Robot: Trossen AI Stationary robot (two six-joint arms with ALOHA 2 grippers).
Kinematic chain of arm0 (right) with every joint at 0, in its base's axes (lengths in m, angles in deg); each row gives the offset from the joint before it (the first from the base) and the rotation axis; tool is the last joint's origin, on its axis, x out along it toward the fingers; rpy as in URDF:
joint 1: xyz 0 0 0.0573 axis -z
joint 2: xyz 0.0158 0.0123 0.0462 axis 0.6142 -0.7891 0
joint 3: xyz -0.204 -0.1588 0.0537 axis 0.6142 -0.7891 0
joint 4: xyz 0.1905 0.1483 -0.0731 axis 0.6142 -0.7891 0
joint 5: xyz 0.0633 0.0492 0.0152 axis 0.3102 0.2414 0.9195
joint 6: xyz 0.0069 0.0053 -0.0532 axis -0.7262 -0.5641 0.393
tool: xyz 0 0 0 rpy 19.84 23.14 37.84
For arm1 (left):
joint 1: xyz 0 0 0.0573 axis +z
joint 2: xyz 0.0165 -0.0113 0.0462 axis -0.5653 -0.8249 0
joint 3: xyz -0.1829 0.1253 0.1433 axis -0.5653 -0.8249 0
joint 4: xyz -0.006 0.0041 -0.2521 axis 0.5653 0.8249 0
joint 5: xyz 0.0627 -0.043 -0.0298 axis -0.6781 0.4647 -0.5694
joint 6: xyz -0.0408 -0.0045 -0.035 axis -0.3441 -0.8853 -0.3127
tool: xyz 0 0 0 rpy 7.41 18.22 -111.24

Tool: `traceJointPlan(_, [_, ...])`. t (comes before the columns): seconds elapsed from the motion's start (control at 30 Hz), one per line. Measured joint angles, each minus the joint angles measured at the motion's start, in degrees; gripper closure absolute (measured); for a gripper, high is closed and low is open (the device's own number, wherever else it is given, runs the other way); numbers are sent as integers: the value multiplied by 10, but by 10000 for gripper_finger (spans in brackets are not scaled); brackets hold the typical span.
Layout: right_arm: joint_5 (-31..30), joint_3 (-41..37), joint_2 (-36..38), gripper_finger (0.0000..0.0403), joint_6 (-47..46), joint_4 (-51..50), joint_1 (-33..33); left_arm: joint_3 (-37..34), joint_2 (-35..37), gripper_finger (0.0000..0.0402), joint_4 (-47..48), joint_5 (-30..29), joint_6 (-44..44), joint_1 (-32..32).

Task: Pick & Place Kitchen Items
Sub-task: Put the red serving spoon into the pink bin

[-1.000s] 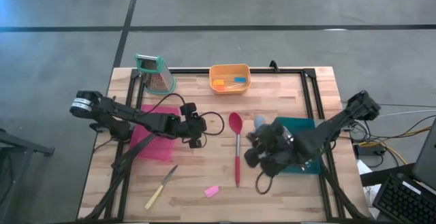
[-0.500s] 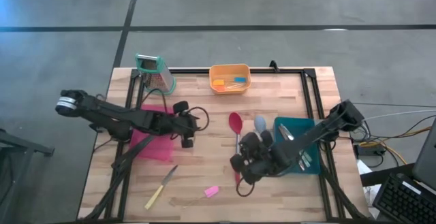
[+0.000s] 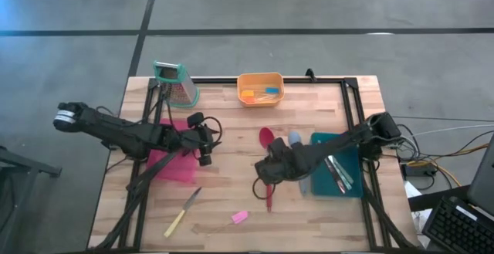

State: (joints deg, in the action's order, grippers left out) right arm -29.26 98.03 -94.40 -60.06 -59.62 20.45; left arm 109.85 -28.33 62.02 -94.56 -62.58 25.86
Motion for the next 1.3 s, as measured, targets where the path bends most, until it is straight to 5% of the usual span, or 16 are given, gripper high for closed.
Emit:
traceJointPlan(0.47, [195, -7, -102, 165, -39, 99, -25, -1, 0, 225, 1, 0, 0, 0])
traceJointPlan(0.63, [197, -2, -152, 160, -39, 116, -34, -1, 0, 225, 0, 0, 0, 0])
traceJointPlan(0.77, [199, 0, -171, 192, -50, 109, -34, -1, 0, 225, 0, 1, 0, 0])
traceJointPlan(1.03, [168, -4, -163, 321, -79, 96, -33, -1, 0, 225, 0, 1, 0, 0])
traceJointPlan(1.3, [147, -4, -154, 321, -50, 85, -40, -1, 0, 225, 1, 1, 0, 0])
